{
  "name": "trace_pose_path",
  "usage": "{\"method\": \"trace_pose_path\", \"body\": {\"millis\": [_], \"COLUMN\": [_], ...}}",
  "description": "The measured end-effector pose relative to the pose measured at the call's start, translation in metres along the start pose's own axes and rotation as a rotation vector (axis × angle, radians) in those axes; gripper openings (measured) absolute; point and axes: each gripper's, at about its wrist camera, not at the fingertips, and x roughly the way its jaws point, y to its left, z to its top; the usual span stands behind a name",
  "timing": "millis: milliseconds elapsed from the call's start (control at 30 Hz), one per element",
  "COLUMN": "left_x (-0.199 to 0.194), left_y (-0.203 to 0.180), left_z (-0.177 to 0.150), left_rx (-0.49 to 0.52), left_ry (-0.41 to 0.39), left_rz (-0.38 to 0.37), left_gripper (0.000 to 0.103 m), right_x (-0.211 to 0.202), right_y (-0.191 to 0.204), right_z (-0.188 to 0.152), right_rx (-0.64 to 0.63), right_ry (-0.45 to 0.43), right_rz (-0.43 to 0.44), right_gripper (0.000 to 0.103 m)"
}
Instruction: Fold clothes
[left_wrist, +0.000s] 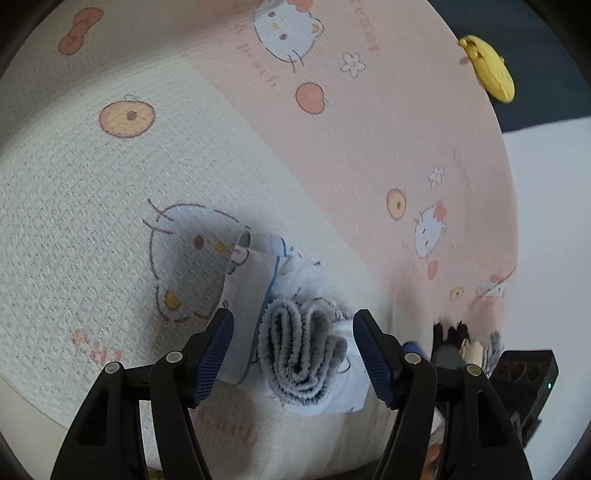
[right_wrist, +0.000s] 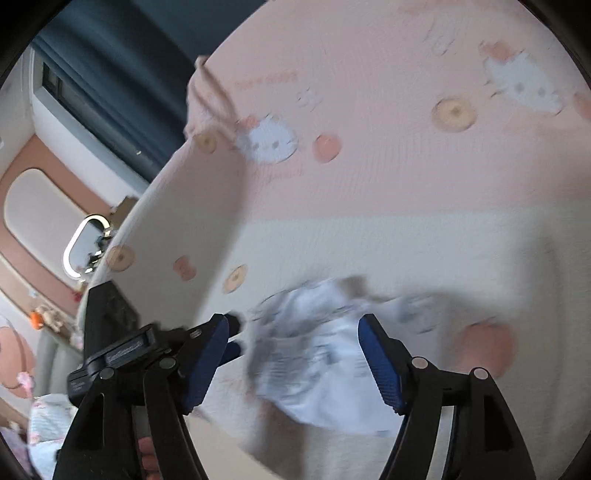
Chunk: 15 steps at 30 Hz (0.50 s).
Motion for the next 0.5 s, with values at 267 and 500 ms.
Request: {"method": "trace_pose_path", "body": {"millis": [267,500], "left_x": [0.01,0.019], "left_y": [-0.009,-0.031], "left_z": [-0.018,-0.032], "left_rx": [0.085,0.191], "left_ry": [0.056,0.065], "left_rz": [0.075,0.129], "left_gripper": [0.065,0.065], "right_x": [-0.014,-0.011], "right_y": [-0.063,-0.073], "right_z": [-0.012,-0.011], "right_rx": [0.148,0.18], "right_ry": [0.059,0.098], "right_rz": [-0.044,-0.055], "right_gripper": [0.072,0.072]}}
